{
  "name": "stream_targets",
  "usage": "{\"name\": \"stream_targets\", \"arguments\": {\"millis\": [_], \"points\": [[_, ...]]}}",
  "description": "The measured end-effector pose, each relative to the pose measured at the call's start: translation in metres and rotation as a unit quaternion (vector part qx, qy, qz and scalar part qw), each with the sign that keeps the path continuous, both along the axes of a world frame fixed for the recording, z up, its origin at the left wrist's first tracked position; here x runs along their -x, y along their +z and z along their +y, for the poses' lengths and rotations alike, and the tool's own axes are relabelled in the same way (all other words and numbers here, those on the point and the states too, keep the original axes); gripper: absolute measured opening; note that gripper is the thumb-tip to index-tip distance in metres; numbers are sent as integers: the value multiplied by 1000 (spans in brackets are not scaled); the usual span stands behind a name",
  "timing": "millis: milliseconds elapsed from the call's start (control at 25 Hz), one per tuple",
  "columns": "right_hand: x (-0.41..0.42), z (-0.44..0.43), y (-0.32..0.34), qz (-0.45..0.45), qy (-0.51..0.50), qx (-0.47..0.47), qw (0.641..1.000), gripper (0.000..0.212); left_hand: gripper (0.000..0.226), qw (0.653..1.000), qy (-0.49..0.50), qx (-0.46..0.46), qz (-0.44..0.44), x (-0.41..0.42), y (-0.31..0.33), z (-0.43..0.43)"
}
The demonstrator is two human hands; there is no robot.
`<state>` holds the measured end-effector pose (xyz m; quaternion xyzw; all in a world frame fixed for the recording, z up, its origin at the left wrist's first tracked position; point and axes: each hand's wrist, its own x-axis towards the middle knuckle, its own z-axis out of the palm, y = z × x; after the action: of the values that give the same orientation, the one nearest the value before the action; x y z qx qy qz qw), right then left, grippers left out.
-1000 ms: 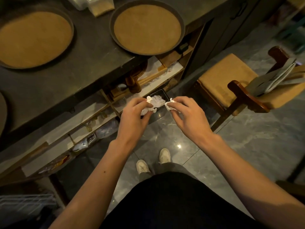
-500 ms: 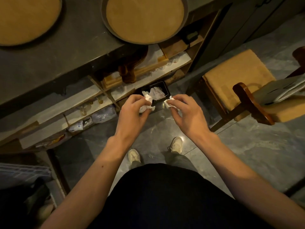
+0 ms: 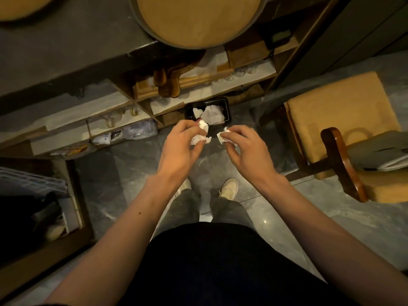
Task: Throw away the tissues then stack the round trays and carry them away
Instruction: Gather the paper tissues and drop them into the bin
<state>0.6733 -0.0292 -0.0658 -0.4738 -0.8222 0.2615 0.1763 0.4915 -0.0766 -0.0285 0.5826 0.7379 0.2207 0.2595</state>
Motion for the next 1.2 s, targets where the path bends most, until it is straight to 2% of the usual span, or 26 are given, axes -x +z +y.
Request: {"name": "stream_targets", "arguments": {"millis": [200,360,560,680,760,880,1000,1200], "points": [[13,11,-30,-37,-11,25,999,25,14,1000,-13,-21,-12,16,-37,19],[31,27,-62,-87,-25,37,995,25,16,998,6,19,-59,41,-83,39],[60,59,-115,-66,-66,51,994,26,17,995,33,22,-89,67,-149,63],[72,77,-151,-6,-143,125,982,26,20,988,97,47,-113,72,-189,72],[73,88,-175,1,-179,168,969,26,21,978,146,76,-127,71,-215,78],[72,114,-224,-20,-181,209,961,23,19,961,193,102,-169,67,-257,96],[79,141,-268,-29,-181,244,952,11,19,934,258,133,-207,62,-295,117],[85,173,-318,-22,-202,294,934,30,26,909,321,173,-202,55,-349,145]]}}
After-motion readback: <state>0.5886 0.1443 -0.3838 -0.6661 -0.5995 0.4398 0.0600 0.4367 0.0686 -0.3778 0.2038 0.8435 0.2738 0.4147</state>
